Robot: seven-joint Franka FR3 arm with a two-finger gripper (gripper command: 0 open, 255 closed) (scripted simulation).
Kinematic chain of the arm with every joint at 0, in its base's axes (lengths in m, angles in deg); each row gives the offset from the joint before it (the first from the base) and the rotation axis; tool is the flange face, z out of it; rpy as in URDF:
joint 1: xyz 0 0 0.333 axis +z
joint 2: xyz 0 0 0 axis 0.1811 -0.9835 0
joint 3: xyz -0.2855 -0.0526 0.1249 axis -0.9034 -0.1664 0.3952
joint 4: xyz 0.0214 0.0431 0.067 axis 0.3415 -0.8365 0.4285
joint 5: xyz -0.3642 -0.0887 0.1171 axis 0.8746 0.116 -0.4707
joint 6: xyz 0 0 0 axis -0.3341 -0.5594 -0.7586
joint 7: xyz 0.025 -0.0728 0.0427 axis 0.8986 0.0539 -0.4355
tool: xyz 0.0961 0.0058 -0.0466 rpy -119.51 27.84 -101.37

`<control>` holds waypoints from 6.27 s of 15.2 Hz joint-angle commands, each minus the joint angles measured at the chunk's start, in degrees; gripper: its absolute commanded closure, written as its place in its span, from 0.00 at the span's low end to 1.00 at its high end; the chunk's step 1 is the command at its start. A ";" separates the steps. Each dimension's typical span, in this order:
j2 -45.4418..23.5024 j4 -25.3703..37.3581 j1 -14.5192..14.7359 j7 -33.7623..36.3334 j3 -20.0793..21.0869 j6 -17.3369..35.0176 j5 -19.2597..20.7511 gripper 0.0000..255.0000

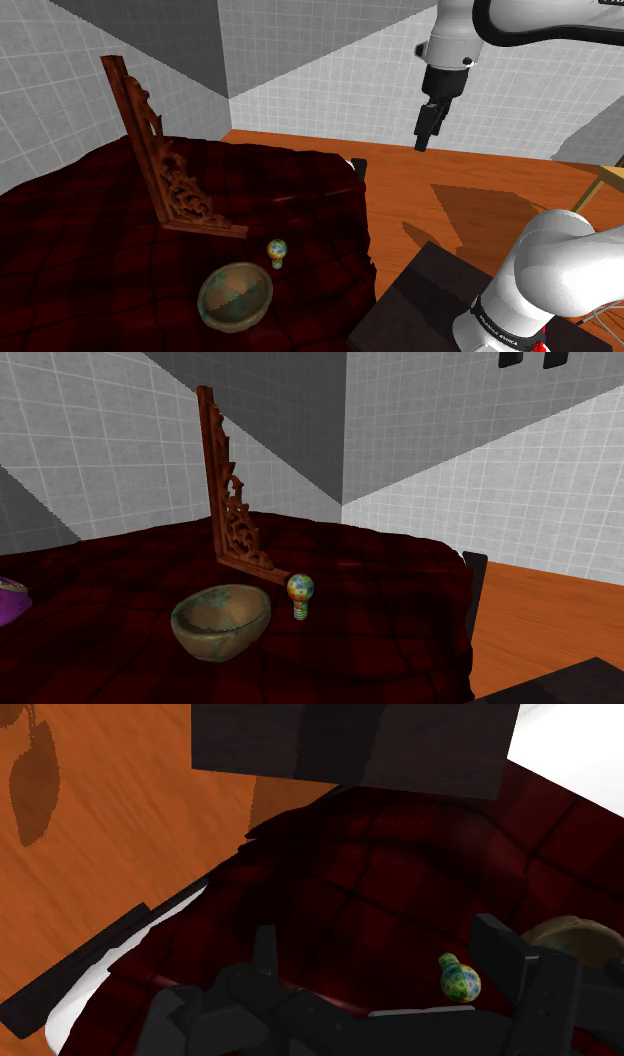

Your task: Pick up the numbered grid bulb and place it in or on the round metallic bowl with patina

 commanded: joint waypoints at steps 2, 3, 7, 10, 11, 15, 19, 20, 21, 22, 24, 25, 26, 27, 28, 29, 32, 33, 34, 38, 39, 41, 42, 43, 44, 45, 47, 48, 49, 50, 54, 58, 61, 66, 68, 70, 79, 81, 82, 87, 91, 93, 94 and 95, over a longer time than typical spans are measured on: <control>-1.07 -0.66 0.09 0.92 0.66 1.48 -0.47 0.00; -2.22 -1.25 0.18 1.83 1.32 2.97 -0.92 0.00; -7.49 -2.89 0.48 5.39 3.98 8.93 -2.46 0.00; -12.15 -3.34 0.64 8.03 5.96 13.35 -3.29 0.00; -13.82 -3.33 0.67 8.92 6.61 14.79 -3.50 0.00; -21.07 -2.56 0.72 12.51 9.16 20.34 -3.86 0.00; -29.09 -0.58 0.72 16.28 11.51 25.38 -3.37 0.00; -31.19 0.11 0.72 17.26 12.05 26.53 -3.09 0.00; -33.33 0.87 0.73 18.25 12.57 27.63 -2.75 0.00; -35.50 1.70 0.75 19.26 13.05 28.68 -2.35 0.00; -39.94 3.59 0.91 21.33 13.88 30.61 -1.36 0.00; -42.19 4.65 1.02 22.38 14.23 31.48 -0.79 0.00; -44.47 5.78 1.16 23.42 14.54 32.29 -0.17 0.00; -46.76 6.99 1.35 24.47 14.79 33.03 0.49 0.00; -49.07 8.27 1.58 25.51 14.98 33.71 1.18 0.00; -51.38 9.62 1.86 26.53 15.12 34.31 1.90 0.00; -58.37 14.14 2.95 29.42 15.21 35.72 4.06 0.00; -60.70 15.79 3.40 30.31 15.13 36.05 4.76 0.00; -63.04 17.53 3.90 31.15 15.00 36.32 5.42 0.00; -72.38 25.28 6.16 33.96 14.18 36.72 7.70 0.00; -74.73 27.44 6.77 34.52 13.92 36.66 8.16 0.00; -76.76 28.74 7.29 34.97 13.59 37.21 8.59 0.00; -77.10 28.42 7.32 35.07 13.49 37.85 8.74 0.00; -77.44 28.13 7.35 35.17 13.39 38.48 8.89 0.00; -77.80 27.84 7.38 35.27 13.29 39.10 9.05 0.00; -78.17 27.57 7.42 35.37 13.18 39.72 9.22 0.00; -78.93 27.07 7.50 35.58 12.97 40.96 9.55 0.00; -79.15 26.94 7.52 35.64 12.90 41.31 9.65 0.00; -79.15 26.93 7.52 35.64 12.90 41.31 9.64 0.00; -79.15 26.93 7.53 35.64 12.90 41.31 9.65 0.00; -79.15 26.94 7.53 35.64 12.90 41.31 9.65 0.00; -79.15 26.93 7.52 35.64 12.90 41.30 9.64 1.00; -79.16 26.93 7.52 35.64 12.90 41.31 9.65 1.00; -78.62 26.95 7.44 35.53 13.03 40.79 9.46 1.00; -77.59 27.00 7.27 35.30 13.27 39.73 9.09 1.00; -76.59 27.14 7.11 35.06 13.51 38.63 8.72 1.00; -72.47 28.33 6.51 34.04 14.41 33.51 7.13 1.00; -71.64 28.74 6.40 33.82 14.58 32.32 6.80 1.00; -71.24 28.97 6.35 33.71 14.66 31.72 6.64 1.00; -69.38 30.29 6.14 33.20 15.02 28.64 5.88 1.00; -68.06 31.59 6.01 32.82 15.26 26.10 5.34 1.00; -67.46 32.33 5.96 32.64 15.36 24.80 5.09 1.00; -67.18 32.72 5.94 32.56 15.41 24.15 4.97 1.00; -66.90 33.12 5.92 32.48 15.46 23.49 4.85 1.00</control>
